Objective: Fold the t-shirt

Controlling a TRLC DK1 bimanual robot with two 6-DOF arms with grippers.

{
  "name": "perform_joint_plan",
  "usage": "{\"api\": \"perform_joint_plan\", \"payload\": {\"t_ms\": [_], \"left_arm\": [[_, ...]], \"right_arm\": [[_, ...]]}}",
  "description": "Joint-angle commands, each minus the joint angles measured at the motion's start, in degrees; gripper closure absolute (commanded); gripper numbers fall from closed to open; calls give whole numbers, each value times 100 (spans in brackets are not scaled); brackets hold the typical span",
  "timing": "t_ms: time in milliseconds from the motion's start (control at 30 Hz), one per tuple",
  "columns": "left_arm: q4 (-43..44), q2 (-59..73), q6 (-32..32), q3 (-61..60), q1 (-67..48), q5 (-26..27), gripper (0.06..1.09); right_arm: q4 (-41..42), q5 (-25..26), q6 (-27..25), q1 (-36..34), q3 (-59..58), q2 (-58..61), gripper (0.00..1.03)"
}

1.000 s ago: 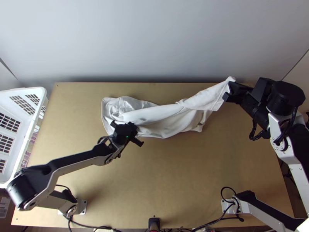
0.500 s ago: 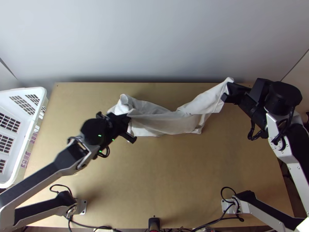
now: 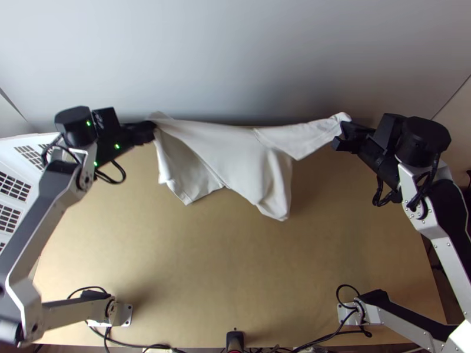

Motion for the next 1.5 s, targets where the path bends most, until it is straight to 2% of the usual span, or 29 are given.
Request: {"api": "perform_joint_plan", "payload": {"t_ms": [0, 100, 133, 167, 233, 267, 300, 433, 500, 700, 867, 1167, 1467], "left_arm": [[170, 1396, -181, 486, 1208, 364, 104], [196, 1985, -146, 547, 1287, 364, 104], [196, 2160, -146, 547, 1296, 364, 98], [161, 2319, -146, 547, 1296, 373, 84], [38, 2503, -76, 486, 1243, 364, 46], [-23, 2538, -58, 424, 1208, 373, 35], [-111, 2565, -41, 336, 1164, 496, 32], [-357, 2503, 47, -174, 971, 1252, 29], [-366, 2477, 206, -446, 822, 1252, 24], [-357, 2222, 320, -877, 725, 1225, 24], [-313, 1905, 109, -903, 734, 1199, 24], [-349, 2072, -471, 187, 760, 1173, 24], [-709, 3417, -946, 1514, 452, 1190, 24]], "right_arm": [[75, -1, 4, 12, 54, 212, 100], [75, -1, 13, 21, 63, 300, 100], [83, -1, 13, 30, 71, 326, 100], [83, -1, 13, 48, 71, 344, 100], [83, -1, 4, 74, 63, 379, 100], [83, -1, 4, 83, 54, 397, 100], [83, -1, 4, 83, 36, 397, 100], [83, -1, 4, 100, -69, 406, 100], [83, -1, 4, 109, -140, 406, 100], [75, -1, 4, 118, -175, 397, 100], [57, -1, 4, 127, -219, 370, 100], [57, -1, 4, 135, -324, 318, 100], [48, 8, -57, 127, -517, 160, 100]]}}
